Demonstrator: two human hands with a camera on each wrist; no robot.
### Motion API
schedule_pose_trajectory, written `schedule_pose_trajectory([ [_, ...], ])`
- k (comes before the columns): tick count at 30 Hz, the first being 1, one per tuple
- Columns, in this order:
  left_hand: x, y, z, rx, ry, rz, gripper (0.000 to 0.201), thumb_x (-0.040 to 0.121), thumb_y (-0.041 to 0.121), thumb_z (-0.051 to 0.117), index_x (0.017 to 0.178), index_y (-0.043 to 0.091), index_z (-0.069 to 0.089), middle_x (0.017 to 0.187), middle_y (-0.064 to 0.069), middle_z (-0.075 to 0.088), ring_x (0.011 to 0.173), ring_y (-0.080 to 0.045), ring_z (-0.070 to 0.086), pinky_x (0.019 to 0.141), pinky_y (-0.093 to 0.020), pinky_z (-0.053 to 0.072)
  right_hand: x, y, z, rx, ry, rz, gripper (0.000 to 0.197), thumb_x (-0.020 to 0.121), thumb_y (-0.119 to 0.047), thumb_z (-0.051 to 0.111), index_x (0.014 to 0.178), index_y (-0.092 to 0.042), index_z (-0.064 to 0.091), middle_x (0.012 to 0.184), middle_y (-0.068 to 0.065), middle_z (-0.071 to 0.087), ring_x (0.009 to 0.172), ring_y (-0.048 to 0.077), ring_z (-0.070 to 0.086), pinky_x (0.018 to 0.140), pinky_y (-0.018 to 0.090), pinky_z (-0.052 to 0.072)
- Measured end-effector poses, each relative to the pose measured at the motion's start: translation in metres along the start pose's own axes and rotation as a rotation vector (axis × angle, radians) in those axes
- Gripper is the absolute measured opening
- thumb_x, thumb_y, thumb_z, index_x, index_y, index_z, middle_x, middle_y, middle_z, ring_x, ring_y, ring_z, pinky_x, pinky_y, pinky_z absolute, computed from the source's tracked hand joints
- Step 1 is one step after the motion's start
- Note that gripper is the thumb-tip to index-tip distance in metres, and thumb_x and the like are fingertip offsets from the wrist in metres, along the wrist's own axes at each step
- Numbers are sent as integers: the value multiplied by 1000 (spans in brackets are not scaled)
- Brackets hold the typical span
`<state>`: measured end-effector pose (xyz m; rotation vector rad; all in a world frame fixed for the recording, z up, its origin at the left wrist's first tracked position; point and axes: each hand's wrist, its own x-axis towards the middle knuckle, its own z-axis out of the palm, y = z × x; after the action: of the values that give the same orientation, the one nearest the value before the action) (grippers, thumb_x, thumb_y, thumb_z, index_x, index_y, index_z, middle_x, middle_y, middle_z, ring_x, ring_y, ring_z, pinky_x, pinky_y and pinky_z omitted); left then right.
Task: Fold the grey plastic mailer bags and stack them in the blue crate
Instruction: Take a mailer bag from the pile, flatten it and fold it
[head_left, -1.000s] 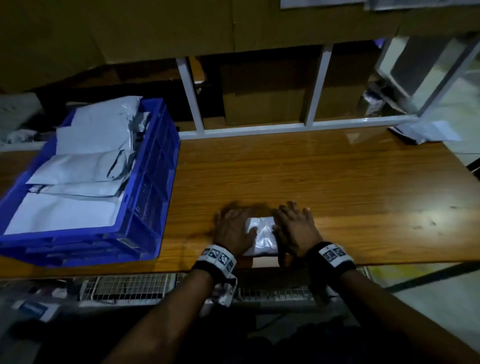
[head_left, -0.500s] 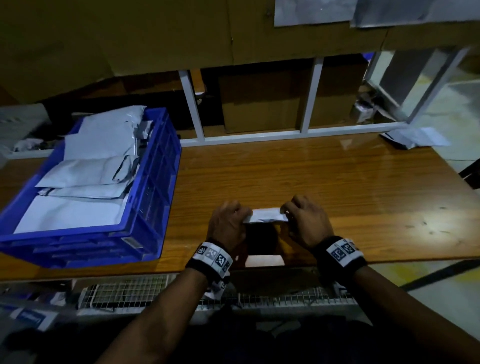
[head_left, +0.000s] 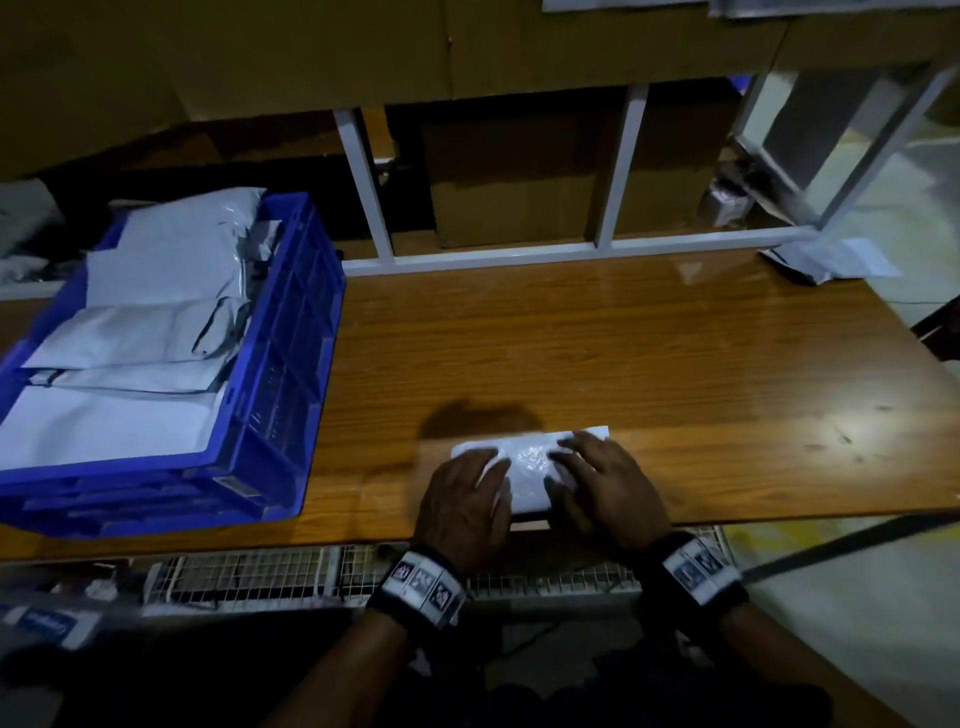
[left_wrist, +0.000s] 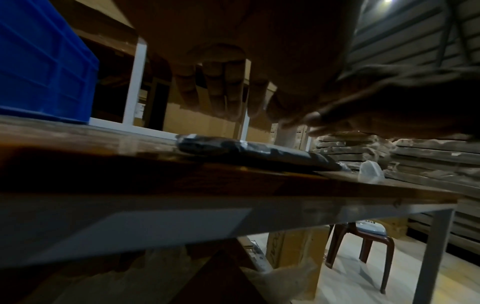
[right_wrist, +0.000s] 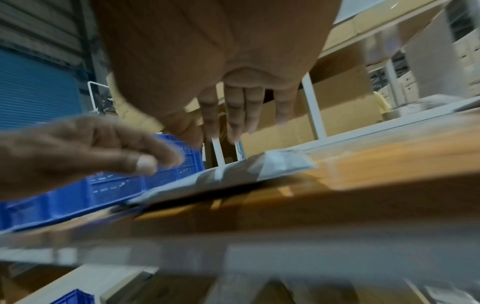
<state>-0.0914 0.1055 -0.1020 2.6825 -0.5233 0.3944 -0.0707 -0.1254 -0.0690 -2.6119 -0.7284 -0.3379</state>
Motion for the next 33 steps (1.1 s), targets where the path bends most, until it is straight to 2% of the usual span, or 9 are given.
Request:
schedule_pose_trajectory([
  [3, 29, 12, 9, 88, -158, -78, 57, 103, 36, 33, 153, 10, 43, 161, -12, 39, 151, -26, 34, 123, -48, 28, 23, 12, 29, -49, -133, 78, 53, 107, -39, 39, 151, -11, 48, 162, 10, 38, 154, 27, 26, 122, 56, 24],
  [5, 38, 14, 21, 132, -284, -122, 65, 104, 41, 17, 160, 8, 26, 168, -11, 21, 157, -24, 14, 128, -47, 9, 26, 18, 47, -78, -236, 89, 61, 109, -44, 25, 158, -10, 36, 167, 10, 25, 158, 24, 12, 123, 60, 16],
  [6, 39, 13, 27, 163, -322, -129, 66, 105, 42, 14, 161, 8, 21, 169, -11, 16, 158, -25, 10, 128, -48, 5, 25, 19, 53, -101, -257, 91, 62, 109, -44, 22, 158, -9, 35, 167, 11, 25, 158, 24, 11, 123, 61, 15],
  [9, 34, 9, 40, 220, -355, -120, 65, 107, 43, 16, 161, 7, 17, 170, -12, 12, 158, -27, 8, 127, -53, 8, 18, 21, 62, -155, -256, 96, 61, 110, -44, 21, 159, -9, 32, 168, 11, 24, 158, 23, 11, 125, 59, 11],
  [15, 31, 7, 45, 245, -415, -134, 67, 107, 46, 14, 162, 9, 7, 171, -11, -2, 158, -26, -2, 127, -52, 6, 15, 17, 69, -212, -275, 125, 63, 110, -45, 17, 161, -10, 22, 170, 8, 14, 159, 23, 6, 126, 58, 6],
  [18, 32, 7, 45, 249, -442, -135, 68, 106, 45, 14, 162, 9, 7, 171, -11, -1, 158, -26, -2, 127, -52, 5, 15, 17, 69, -224, -294, 117, 62, 110, -43, 18, 161, -9, 24, 169, 9, 16, 159, 23, 7, 125, 58, 7],
  [23, 35, 9, 43, 239, -484, -146, 70, 102, 44, 14, 163, 11, 7, 171, -11, -2, 158, -25, -3, 127, -51, 5, 15, 18, 69, -197, -226, 81, 57, 111, -37, 27, 157, -5, 35, 166, 14, 27, 157, 26, 17, 122, 61, 15],
  [29, 36, 10, 41, 192, -451, -141, 69, 102, 42, 16, 163, 10, 11, 171, -12, 3, 158, -26, 1, 127, -50, 7, 19, 20, 71, -187, -342, 135, 62, 109, -41, 17, 161, -8, 26, 170, 10, 16, 158, 22, 10, 125, 55, 12],
  [33, 34, 8, 44, 174, -437, -138, 67, 103, 40, 20, 163, 11, 13, 171, -12, 5, 158, -26, 1, 126, -52, 10, 20, 18, 70, -205, -346, 149, 61, 109, -40, 17, 161, -7, 26, 170, 11, 14, 158, 22, 10, 125, 55, 11],
])
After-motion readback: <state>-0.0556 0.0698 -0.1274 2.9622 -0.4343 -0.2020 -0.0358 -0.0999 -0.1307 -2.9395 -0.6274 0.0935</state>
